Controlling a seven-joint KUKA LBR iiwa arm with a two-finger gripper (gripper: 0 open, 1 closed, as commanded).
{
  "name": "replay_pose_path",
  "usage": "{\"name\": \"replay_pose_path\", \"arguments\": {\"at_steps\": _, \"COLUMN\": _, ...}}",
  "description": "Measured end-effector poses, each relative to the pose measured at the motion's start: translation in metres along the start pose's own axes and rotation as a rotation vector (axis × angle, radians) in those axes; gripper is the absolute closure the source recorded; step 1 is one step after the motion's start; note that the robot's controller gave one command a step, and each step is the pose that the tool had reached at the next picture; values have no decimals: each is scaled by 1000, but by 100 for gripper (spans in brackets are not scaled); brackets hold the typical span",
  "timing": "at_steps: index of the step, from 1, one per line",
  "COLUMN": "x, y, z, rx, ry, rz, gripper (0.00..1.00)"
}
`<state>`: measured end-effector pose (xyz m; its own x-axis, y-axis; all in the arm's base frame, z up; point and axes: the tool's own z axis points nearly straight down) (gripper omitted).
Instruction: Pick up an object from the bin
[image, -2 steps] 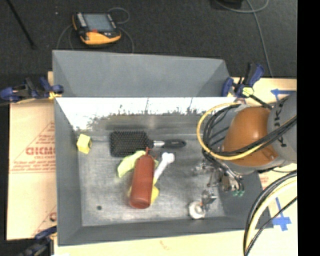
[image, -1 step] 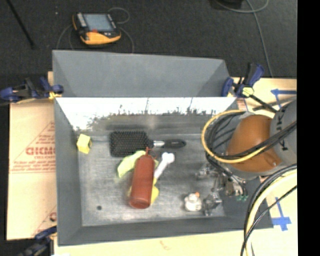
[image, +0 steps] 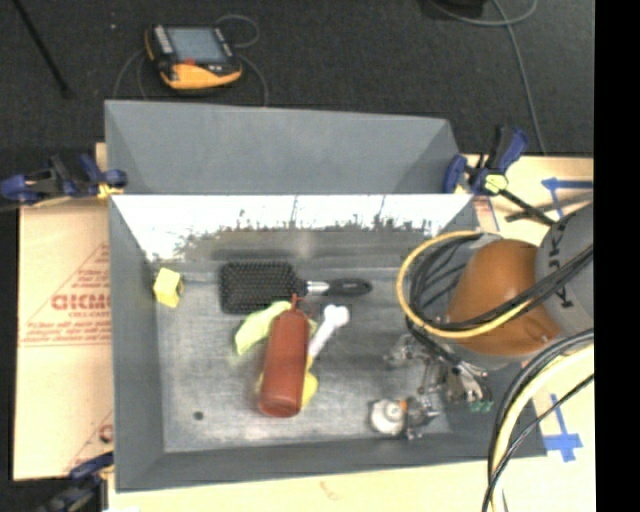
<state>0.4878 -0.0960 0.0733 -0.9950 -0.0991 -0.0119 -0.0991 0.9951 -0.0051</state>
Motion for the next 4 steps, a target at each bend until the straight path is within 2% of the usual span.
{"name": "replay_pose_path", "arguments": {"at_steps": 1, "x": 3, "y": 20, "z": -2, "rx": -3, "ry": 9, "rz": 216, "gripper": 100}}
{"name": "replay_pose_path", "arguments": {"at_steps": 2, "x": 3, "y": 19, "z": -2, "rx": -3, "ry": 9, "rz": 215, "gripper": 100}}
{"name": "replay_pose_path", "arguments": {"at_steps": 3, "x": -3, "y": 20, "z": -49, "rx": -5, "ry": 17, "rz": 220, "gripper": 100}}
{"name": "replay_pose_path", "arguments": {"at_steps": 4, "x": 0, "y": 21, "z": -105, "rx": -4, "ry": 14, "rz": 264, "gripper": 100}}
